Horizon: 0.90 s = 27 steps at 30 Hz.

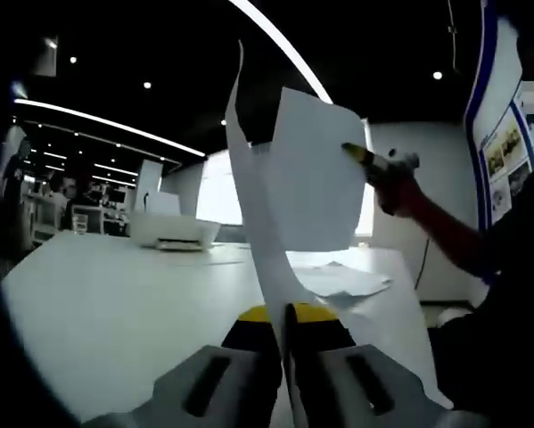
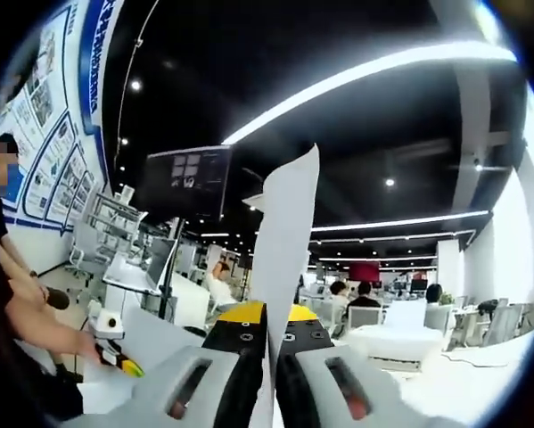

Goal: Organize the stack of printing papers by aligning and flattening the scattered papers on the table

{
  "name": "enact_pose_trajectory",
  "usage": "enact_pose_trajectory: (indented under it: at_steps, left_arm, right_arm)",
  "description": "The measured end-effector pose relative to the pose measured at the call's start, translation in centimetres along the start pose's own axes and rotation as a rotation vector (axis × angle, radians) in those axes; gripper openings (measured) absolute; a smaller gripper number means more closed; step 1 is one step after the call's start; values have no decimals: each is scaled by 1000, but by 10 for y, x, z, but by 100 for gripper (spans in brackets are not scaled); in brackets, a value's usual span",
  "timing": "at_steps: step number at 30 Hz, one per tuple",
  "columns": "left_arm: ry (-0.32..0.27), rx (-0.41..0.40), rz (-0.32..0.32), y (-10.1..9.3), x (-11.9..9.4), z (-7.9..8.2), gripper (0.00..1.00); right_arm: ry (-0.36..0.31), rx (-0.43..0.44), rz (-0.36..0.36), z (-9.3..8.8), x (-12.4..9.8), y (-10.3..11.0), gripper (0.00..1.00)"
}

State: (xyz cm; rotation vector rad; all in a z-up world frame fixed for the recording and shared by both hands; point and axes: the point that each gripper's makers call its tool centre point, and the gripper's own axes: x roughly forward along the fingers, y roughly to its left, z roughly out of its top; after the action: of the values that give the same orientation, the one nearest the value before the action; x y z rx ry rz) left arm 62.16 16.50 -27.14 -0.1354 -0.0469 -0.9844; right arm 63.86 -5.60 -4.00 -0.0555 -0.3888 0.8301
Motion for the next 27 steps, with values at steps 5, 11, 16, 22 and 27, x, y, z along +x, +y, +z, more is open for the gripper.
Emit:
enact_pose_trajectory:
  at_steps: [5, 11, 16, 22, 27]
  left_arm:
    - [0, 0, 0, 1, 0, 0, 6]
    - [1, -1, 2, 1, 0, 0, 6]
    - [0, -2, 2, 3, 0, 0, 6]
    - [-4, 0, 4, 3, -1, 1, 6]
    - [-12, -1, -5, 1, -1, 2, 6]
  right_arm:
    - [-19, -30, 16, 15, -7, 13, 0]
    - [-51, -55, 60, 36, -16, 33, 0]
    - [-51, -78, 82, 46, -23, 44, 0]
    - [-37, -69, 89, 44, -29, 43, 0]
    - [3, -42, 119, 33, -32, 46, 0]
